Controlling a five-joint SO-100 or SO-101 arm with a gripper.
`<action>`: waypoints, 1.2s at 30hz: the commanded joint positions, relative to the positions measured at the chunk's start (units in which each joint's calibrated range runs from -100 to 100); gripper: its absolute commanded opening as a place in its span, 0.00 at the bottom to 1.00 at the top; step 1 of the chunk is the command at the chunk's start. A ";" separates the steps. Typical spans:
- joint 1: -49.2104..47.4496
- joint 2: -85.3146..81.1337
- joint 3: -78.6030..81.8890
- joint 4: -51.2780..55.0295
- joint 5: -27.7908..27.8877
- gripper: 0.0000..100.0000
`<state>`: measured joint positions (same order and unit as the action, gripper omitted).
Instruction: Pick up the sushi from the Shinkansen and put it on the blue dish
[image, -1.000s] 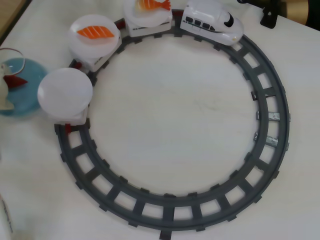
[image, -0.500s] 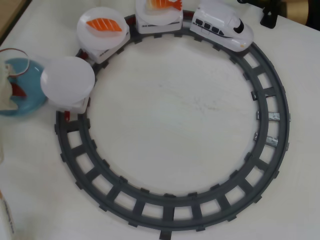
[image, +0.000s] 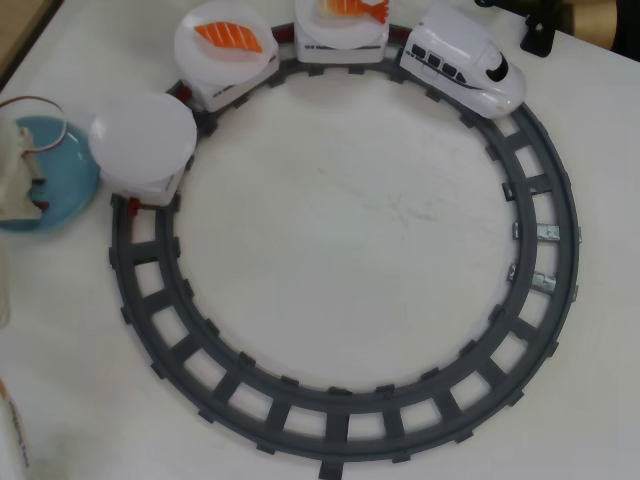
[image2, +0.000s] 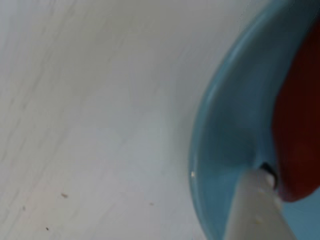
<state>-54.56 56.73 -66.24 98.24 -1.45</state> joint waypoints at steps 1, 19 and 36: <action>0.77 -5.75 -3.01 0.92 0.14 0.28; 0.95 -24.42 12.59 1.00 -0.12 0.29; 0.86 -56.52 49.11 0.75 0.66 0.28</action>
<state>-54.56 8.39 -21.41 98.32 -1.45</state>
